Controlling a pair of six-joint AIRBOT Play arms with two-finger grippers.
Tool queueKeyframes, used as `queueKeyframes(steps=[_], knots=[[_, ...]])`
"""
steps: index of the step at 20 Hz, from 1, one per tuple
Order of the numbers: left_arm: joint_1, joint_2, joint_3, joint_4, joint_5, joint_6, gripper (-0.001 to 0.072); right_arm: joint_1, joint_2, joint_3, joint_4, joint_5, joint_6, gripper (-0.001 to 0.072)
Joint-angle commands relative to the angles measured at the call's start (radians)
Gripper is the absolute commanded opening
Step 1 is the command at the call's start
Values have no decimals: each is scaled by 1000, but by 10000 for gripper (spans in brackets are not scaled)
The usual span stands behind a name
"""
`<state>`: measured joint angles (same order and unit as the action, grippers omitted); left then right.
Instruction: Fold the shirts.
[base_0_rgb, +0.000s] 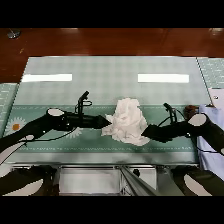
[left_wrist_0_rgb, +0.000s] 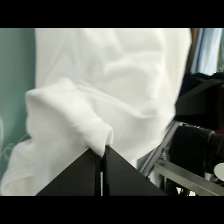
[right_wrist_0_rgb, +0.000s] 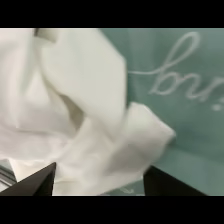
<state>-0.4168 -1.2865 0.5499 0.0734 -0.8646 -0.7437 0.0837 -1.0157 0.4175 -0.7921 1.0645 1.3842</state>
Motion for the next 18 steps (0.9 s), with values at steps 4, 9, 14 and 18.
queueKeyframes(steps=[4, 9, 14, 18], knots=[[112, 42, 71, -18, -133, 29, 34, 98, -77, 110, 122, -58, -77, 30], [301, 243, 345, -18, -128, -25, 33, -7, -53, 725, -109, 100, 18, 29], [427, 376, 792, -1, -35, -84, 33, -19, -52, 1444, -242, 243, 53, 29], [513, 500, 1036, 232, -3, -219, 33, -19, 24, 1707, -252, 323, 47, 29]])
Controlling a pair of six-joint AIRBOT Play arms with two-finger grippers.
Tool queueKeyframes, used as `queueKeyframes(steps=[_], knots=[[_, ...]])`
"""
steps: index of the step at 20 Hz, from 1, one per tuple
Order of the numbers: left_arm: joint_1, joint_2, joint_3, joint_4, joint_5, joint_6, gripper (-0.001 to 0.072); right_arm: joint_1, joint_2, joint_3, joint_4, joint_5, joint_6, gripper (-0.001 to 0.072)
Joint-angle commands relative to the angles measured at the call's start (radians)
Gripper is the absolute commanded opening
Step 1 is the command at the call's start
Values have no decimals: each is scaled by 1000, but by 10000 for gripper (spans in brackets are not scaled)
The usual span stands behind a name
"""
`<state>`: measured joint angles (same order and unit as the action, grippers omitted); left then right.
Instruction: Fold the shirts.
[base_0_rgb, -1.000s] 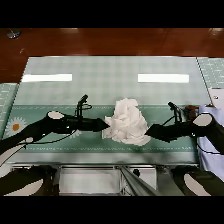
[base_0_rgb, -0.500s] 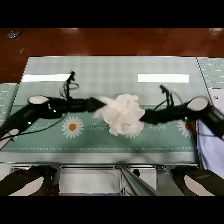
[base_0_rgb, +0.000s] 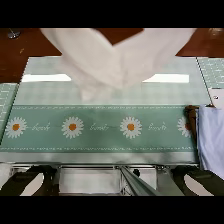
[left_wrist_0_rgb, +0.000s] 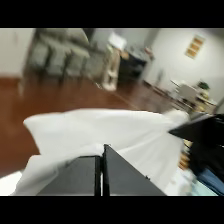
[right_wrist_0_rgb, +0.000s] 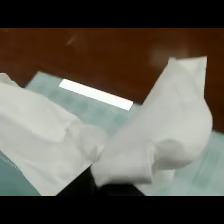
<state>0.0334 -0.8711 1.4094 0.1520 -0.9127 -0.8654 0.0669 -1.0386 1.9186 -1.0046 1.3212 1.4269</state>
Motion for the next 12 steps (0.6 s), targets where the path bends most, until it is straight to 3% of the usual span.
queueKeyframes(steps=[1, 7, 9, 12], knots=[[85, 123, 212, 224, 51, -132, 33, -3, 89, 206, -66, 74, 0, 29], [228, 370, 247, 711, 49, -375, 34, -3, 282, 179, -347, 198, 72, 30], [256, 407, 246, 817, -40, -431, 34, -3, 340, 81, -349, 223, 85, 30], [273, 401, 183, 812, -246, -485, 34, -3, 393, -154, -289, 299, 126, 30]])
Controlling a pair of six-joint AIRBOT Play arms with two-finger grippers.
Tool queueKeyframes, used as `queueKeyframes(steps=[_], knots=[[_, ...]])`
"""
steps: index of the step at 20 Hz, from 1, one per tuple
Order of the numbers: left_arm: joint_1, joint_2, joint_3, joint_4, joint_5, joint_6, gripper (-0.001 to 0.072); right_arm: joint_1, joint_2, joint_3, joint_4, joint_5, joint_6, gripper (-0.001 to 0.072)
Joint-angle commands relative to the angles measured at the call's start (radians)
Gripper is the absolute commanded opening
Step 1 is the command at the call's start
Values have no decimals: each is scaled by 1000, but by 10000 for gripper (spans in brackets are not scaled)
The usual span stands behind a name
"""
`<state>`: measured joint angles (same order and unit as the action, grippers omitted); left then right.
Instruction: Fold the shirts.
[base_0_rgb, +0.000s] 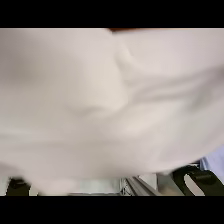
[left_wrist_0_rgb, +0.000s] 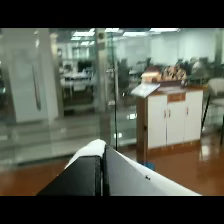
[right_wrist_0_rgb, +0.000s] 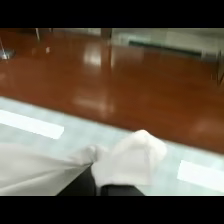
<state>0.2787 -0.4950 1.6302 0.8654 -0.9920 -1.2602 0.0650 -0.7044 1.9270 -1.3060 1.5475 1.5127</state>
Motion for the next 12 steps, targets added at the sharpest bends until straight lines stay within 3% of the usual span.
queueKeyframes(steps=[1, 4, 7, 10, 12], knots=[[27, 25, -112, 70, -216, -99, 34, -1, 74, -276, 57, 69, 40, 30], [26, 20, -424, -10, -241, -98, 34, -1, 91, -631, 122, -14, 29, 30], [26, -22, -761, -67, -137, -84, 34, -1, 60, -938, 65, -241, 35, 30], [0, -115, -958, -89, 88, -50, 34, -1, -84, -1036, 0, -431, 63, 30], [-31, -230, -960, -97, 198, -34, 34, -19, -241, -1004, 11, -547, 64, 30]])
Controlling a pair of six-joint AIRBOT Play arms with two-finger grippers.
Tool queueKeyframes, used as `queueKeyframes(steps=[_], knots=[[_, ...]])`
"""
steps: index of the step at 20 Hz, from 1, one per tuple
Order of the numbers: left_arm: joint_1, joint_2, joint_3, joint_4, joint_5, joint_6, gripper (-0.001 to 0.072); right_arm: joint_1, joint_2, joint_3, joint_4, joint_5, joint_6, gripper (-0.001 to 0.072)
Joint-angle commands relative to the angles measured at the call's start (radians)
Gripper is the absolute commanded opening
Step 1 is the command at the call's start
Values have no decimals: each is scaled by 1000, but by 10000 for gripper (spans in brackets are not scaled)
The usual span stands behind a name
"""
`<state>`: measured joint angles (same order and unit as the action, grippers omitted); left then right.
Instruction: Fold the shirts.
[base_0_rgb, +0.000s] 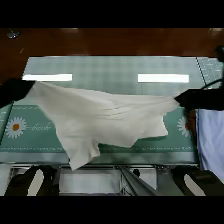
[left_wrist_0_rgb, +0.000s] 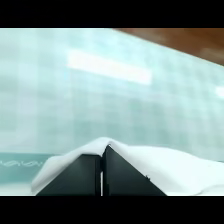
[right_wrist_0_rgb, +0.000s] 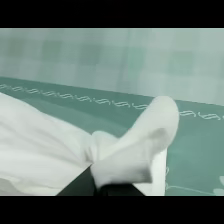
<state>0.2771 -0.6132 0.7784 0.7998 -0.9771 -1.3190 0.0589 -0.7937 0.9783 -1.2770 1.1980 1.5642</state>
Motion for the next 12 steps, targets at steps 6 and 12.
queueKeyframes(steps=[6, 12], knots=[[-185, -526, 92, -68, 382, 23, 35, -138, -671, 350, 305, -229, -68, 30], [-193, -655, 330, 79, 66, 55, 703, -265, -849, 587, 534, -39, -118, 625]])
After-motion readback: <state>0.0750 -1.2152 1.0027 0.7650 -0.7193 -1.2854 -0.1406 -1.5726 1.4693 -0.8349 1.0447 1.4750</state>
